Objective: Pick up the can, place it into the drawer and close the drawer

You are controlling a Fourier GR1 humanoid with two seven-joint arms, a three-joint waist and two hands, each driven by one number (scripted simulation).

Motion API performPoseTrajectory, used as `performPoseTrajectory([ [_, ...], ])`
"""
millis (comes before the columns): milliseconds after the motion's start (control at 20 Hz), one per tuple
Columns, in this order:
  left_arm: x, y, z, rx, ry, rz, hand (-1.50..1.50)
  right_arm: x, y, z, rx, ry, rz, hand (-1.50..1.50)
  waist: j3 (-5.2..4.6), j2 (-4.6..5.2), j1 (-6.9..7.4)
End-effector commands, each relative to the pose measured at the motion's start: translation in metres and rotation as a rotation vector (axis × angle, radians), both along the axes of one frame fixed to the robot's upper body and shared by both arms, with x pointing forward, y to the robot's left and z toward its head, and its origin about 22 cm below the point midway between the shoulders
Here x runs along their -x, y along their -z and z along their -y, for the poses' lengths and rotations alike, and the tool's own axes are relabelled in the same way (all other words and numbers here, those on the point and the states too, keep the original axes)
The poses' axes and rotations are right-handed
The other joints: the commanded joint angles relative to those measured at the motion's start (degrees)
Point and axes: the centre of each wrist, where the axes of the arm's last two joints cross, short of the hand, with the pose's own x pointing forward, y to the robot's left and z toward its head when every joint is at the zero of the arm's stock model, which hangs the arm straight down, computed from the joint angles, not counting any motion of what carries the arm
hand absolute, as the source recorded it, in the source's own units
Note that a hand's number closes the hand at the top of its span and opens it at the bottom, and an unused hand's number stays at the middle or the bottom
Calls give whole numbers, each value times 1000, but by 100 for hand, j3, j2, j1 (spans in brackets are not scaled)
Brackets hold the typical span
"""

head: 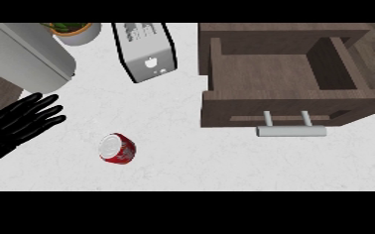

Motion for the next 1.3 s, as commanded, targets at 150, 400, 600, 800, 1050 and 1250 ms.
performPoseTrajectory([
  [150,1,27,36,-18,-18,-28,-150,28,-12,-2,17,10,-3,-150,-4,-6,4],
  [400,-15,60,44,-46,-15,-33,-150,1,-11,20,0,4,3,-150,-6,10,16],
  [600,-15,82,55,-62,-12,-38,-150,15,-5,28,10,3,-6,-150,-5,5,9],
  [800,-24,84,57,-98,-44,-39,-150,30,-3,23,6,-10,0,-150,-3,2,3],
  [1050,-17,118,40,-103,-104,-46,-150,25,-12,24,3,8,-9,-150,-5,6,14],
  [1250,-15,144,34,-115,-134,-39,-150,29,-11,27,-8,-2,-26,-150,-7,7,8],
])
